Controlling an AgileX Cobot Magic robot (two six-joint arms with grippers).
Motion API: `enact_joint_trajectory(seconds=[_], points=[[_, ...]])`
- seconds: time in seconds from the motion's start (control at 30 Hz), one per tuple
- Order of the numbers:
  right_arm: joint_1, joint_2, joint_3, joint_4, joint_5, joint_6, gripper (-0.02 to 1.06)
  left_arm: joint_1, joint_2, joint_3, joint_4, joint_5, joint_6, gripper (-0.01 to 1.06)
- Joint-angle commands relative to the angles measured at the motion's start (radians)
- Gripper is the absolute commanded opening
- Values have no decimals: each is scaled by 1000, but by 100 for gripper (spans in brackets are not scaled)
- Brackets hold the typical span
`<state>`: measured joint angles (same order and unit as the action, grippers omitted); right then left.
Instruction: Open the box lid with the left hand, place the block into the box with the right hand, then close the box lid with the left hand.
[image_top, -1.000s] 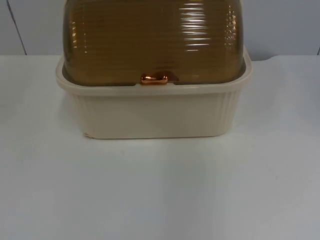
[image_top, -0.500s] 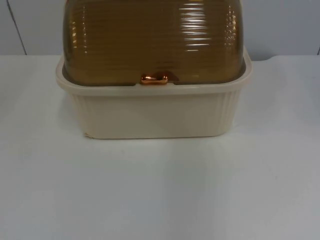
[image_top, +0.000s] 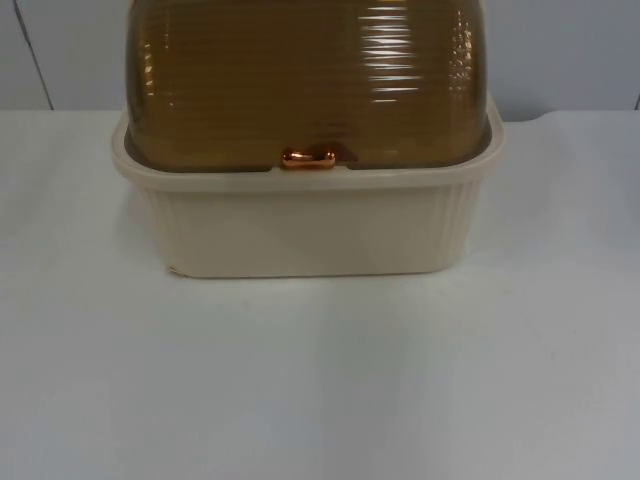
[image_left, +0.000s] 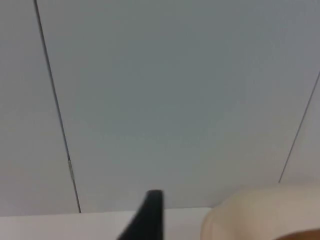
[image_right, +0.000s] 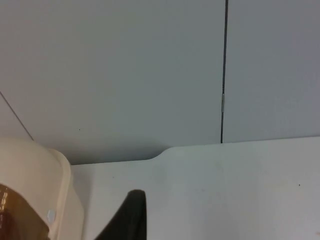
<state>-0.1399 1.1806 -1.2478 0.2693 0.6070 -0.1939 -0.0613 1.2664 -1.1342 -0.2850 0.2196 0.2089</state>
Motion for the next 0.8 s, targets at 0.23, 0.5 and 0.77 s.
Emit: enact_joint_trajectory(seconds=[0.23, 0.5, 0.77], points=[[1, -10, -6, 2, -42, -1, 104, 2, -110, -11, -41, -118, -9, 105], [1, -10, -6, 3, -109, 14, 104, 3, -206, -11, 21, -136, -9, 105], [1, -34, -6, -36, -34, -60, 104, 3, -254, -11, 70, 116, -9, 105]])
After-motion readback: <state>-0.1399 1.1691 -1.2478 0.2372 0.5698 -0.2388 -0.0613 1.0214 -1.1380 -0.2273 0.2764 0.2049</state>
